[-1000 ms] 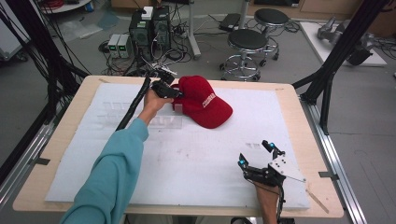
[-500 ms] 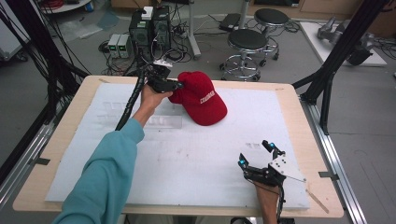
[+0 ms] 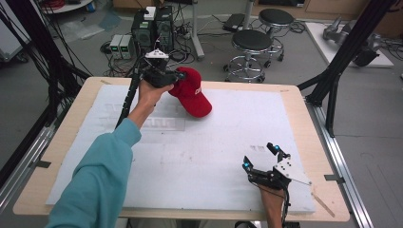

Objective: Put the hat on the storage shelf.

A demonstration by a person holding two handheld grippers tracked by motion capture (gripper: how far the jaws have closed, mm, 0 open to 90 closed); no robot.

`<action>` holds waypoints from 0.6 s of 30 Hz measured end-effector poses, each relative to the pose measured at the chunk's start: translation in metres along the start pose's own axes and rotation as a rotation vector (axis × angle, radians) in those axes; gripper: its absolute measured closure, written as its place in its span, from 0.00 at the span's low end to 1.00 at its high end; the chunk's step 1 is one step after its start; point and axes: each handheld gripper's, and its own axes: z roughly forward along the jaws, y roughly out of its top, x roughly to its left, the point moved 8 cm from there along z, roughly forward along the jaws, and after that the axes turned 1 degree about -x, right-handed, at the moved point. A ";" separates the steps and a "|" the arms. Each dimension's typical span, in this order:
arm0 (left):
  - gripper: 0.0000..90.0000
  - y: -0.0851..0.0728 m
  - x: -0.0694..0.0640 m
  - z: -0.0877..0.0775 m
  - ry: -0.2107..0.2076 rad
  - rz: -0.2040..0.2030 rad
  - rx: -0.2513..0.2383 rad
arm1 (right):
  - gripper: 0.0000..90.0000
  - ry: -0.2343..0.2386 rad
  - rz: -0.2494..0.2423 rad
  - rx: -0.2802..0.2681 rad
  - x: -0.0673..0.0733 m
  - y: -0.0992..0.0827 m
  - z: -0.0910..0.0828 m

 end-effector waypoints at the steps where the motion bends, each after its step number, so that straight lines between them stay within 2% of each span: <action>1: 0.97 0.002 0.000 -0.004 -0.001 0.002 -0.003 | 0.03 0.000 0.000 -0.001 0.000 0.000 0.000; 9: 0.97 0.018 -0.004 -0.036 -0.016 0.038 -0.034 | 0.03 -0.003 0.005 0.000 0.000 0.000 0.000; 18: 0.97 0.028 -0.024 -0.064 -0.076 0.079 -0.056 | 0.03 -0.002 0.009 0.003 -0.001 0.000 0.000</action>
